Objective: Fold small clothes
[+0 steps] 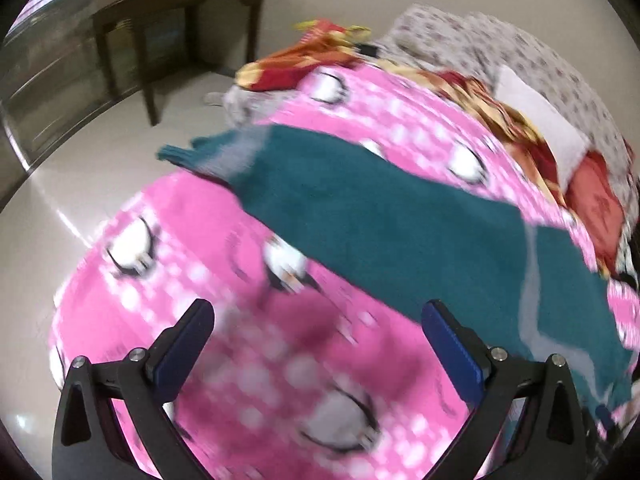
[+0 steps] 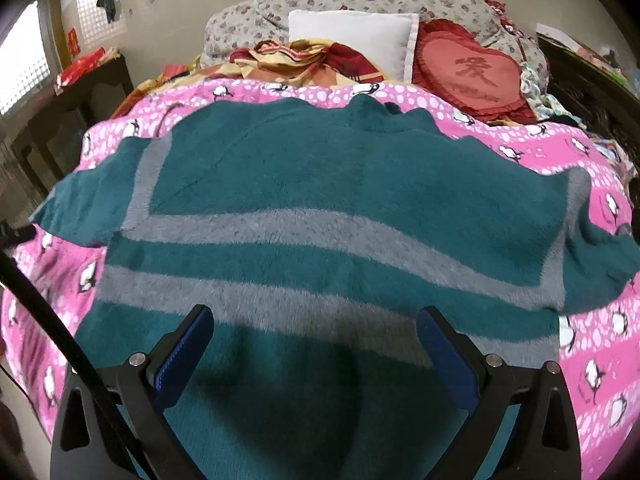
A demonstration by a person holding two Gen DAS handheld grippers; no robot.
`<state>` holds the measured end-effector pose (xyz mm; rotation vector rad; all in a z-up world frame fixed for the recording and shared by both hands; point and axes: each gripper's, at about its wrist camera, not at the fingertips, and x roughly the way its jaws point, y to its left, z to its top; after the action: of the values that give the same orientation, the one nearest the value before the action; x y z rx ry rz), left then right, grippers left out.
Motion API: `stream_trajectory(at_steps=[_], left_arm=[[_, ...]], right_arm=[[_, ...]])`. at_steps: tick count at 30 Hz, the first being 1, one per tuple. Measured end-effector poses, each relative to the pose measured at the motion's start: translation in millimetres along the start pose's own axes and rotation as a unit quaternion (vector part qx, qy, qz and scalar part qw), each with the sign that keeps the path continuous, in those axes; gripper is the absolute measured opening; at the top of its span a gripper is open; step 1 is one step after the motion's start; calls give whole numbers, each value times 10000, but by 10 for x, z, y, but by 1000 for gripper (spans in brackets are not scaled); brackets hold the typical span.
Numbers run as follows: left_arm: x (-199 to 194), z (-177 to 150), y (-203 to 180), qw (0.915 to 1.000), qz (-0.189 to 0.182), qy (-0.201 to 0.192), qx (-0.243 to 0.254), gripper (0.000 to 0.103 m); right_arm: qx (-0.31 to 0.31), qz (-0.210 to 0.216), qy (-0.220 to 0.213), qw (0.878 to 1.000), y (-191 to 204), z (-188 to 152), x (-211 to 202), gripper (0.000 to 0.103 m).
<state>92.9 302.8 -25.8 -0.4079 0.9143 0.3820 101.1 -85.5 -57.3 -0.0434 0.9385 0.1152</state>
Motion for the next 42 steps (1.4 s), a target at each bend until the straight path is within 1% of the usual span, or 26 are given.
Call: stream_trajectory(at_steps=[2,3,5,8,11,13,14,15,16,17,18,19,20,21,22,23,24,25,27,29,31,34,37,39,41,42], left_arm=[[46,131,201,9995,-83,-46,-297,103],[89,210,324,9984,-207,-42,-516,103],[217,336,508,9949,-425,41,-913,103],[422,474,699,9882,-555,133,-1419,103],[533,544,750,9843,-590,91,-1663,103],[607,599,746,9831,-601,83,-1726,102],[648,633,728,9828,-654,66,-1728,100],[669,660,714,9832,-652,29,-1703,91],[682,690,696,9847,-578,-31,-1646,75],[710,738,662,9866,-529,-92,-1538,65],[723,766,635,9882,-496,-109,-1445,39],[739,790,611,9888,-550,-88,-1381,7],[755,803,591,9881,-708,6,-1366,6],[730,805,566,9873,-811,-16,-1368,6],[666,803,514,9884,-796,-119,-1286,6],[577,797,431,9904,-765,-228,-1130,6],[464,779,333,9908,-858,-327,-994,5],[313,750,203,9895,-1089,-434,-842,5],[51,704,-86,9873,-1384,-602,-501,5],[-194,639,-448,9829,-1689,-736,-76,5],[-418,508,-953,9731,-2107,-793,479,5],[-546,279,-1593,9594,-2521,-621,1100,5],[-509,-60,-2275,9440,-2824,-308,1680,5],[-415,-256,-2623,9377,-2864,-110,1964,5],[-238,-455,-2916,9314,-2923,222,2157,5],[-136,-558,-3054,9257,-2980,407,2294,5]], right_arm=[[2,49,20,10000,20,19,30,103],[1,96,31,9999,33,20,42,103],[-41,118,68,9999,53,12,65,103],[-135,101,117,9998,95,5,108,103],[-178,141,148,9996,130,5,136,103],[-198,155,163,9996,150,18,154,103],[-213,168,161,9995,162,25,161,103],[-227,179,155,9995,174,28,164,103],[-238,184,156,9994,181,29,167,103],[-252,196,161,9994,185,27,171,103],[-255,218,172,9993,183,23,175,103],[-248,236,181,9992,181,19,174,103],[-235,260,183,9992,177,13,173,103],[-220,282,177,9992,164,7,168,103],[-193,302,164,9992,142,3,159,103],[-168,310,155,9993,122,2,149,103],[-128,313,138,9993,98,4,140,103],[-65,318,114,9994,60,12,125,103],[72,346,60,9994,-26,27,91,103],[216,368,4,9991,-133,44,43,103],[348,349,-64,9988,-242,55,-14,103],[577,317,-173,9977,-440,56,-123,103],[756,201,-300,9965,-658,52,-247,103],[830,95,-357,9959,-789,43,-307,103],[944,-38,-392,9948,-951,37,-370,103],[1005,-96,-410,9940,-1025,36,-392,103]])
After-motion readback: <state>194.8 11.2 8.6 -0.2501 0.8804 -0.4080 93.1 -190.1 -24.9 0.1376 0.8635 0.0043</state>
